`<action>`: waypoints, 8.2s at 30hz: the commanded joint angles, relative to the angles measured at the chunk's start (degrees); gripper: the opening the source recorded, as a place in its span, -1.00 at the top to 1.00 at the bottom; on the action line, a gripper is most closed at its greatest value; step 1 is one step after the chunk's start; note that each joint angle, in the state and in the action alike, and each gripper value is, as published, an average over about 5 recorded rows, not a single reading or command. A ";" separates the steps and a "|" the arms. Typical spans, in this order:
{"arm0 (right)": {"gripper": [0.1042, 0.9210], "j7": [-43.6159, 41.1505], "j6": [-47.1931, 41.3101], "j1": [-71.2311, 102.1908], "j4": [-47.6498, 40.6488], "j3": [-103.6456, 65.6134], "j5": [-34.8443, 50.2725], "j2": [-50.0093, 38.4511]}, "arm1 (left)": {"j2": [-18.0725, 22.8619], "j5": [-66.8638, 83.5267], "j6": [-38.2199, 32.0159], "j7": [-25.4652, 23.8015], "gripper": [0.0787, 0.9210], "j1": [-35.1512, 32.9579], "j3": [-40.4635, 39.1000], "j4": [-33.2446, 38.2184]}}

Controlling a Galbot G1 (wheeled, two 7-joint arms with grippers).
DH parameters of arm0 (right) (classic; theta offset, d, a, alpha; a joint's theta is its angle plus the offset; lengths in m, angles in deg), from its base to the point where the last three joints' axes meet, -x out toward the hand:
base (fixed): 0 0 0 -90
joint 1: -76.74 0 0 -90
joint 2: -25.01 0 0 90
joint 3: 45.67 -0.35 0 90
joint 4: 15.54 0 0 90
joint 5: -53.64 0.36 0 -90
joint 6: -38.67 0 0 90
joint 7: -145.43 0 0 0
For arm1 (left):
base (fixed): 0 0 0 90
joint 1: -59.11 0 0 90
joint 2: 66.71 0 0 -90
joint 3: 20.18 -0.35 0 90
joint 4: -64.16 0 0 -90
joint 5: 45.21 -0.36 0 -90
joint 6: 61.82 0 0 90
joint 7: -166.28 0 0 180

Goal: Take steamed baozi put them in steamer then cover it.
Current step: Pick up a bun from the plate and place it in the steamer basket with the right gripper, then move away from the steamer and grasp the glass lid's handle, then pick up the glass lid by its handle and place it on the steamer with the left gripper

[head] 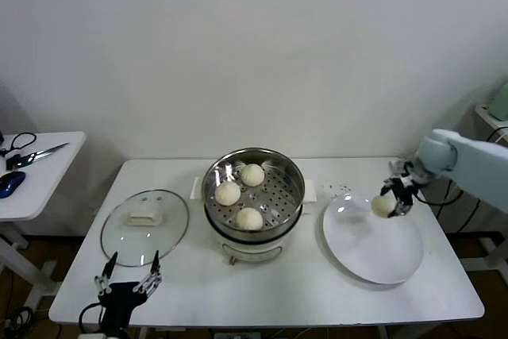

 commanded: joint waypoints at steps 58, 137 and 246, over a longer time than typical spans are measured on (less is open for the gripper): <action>-0.76 10.42 -12.39 -8.95 9.50 2.98 24.56 23.01 | -0.17 0.47 0.47 -0.19 -0.77 0.33 -0.56 -0.16; -0.76 45.47 34.10 125.95 26.55 -123.91 8.03 29.76 | -14.00 -82.70 -7.06 22.31 -0.77 27.59 -0.91 -45.29; -0.76 47.50 35.95 123.27 24.65 -121.34 6.47 31.14 | -14.14 -85.20 33.78 -18.88 0.85 41.55 -34.88 -4.60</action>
